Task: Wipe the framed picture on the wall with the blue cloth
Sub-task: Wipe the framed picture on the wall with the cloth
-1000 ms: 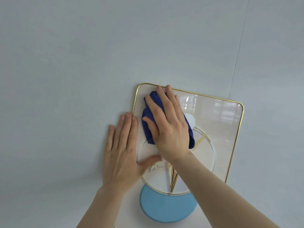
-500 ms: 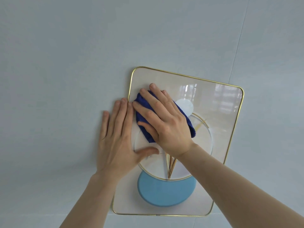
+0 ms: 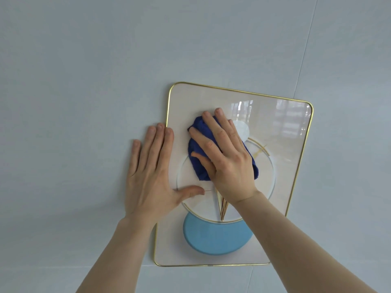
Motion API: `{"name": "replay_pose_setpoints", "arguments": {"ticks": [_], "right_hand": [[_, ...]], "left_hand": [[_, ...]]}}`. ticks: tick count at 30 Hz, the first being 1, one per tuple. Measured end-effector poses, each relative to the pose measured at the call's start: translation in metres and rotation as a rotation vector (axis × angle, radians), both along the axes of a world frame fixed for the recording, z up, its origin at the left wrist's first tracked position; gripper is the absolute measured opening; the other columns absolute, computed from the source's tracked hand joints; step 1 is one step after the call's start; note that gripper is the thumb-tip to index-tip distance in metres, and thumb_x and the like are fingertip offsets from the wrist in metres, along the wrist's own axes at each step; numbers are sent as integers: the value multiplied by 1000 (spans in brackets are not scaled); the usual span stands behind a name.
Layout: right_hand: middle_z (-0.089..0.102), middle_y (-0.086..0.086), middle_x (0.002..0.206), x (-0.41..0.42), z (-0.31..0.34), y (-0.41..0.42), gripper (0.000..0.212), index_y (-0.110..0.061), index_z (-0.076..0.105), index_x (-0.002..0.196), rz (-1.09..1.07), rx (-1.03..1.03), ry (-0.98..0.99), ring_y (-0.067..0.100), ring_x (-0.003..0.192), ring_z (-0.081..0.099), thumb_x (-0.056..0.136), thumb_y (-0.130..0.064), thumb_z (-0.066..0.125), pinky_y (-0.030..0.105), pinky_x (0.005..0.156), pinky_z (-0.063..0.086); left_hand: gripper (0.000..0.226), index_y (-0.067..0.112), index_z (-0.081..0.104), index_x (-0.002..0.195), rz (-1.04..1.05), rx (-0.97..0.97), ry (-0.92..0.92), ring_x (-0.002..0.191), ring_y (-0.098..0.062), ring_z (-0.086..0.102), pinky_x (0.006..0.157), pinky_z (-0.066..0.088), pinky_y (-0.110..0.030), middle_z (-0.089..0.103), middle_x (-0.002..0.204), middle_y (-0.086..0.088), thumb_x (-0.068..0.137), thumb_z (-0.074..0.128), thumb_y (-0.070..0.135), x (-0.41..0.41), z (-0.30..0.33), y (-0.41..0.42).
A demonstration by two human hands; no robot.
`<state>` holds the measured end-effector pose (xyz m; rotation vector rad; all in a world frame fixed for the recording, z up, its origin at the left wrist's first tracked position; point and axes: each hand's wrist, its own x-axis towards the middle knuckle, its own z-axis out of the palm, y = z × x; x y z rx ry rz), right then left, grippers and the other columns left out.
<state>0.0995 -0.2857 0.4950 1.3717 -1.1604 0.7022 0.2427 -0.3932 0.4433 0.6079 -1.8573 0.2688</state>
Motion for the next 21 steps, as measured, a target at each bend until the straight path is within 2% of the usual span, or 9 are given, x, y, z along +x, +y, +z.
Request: {"name": "replay_pose_setpoints", "arguments": {"ticks": [5,10,15,21], "right_hand": [[52,20,155,-2,-19,4,33,-9,66,138,45,-58,-183,42,153,37,106,-17,62,60,120,40],[50,18,158,-7,-21,14,35,-11,64,141,15,26,-143,40,155,34,106,-16,62,60,119,41],[48,15,160,-18,-51,39,38,-12,61,144,-43,125,-112,38,156,32,106,-15,62,58,119,43],[55,10,156,-16,-76,69,40,-13,63,141,-210,180,-49,33,151,45,101,-6,66,45,110,55]], "left_hand": [[142,12,8,163,-15,18,10,161,-20,6,132,3,-45,15,172,-8,59,57,94,0,-1,1],[140,12,8,163,-23,18,24,161,-21,7,131,6,-48,15,172,-8,61,58,93,1,-1,2],[142,14,3,164,-54,73,16,161,-19,3,131,3,-47,13,173,-7,59,66,87,2,1,8],[143,14,6,163,-63,111,-45,162,-21,4,131,8,-49,14,173,-8,57,75,79,16,6,19]]}}
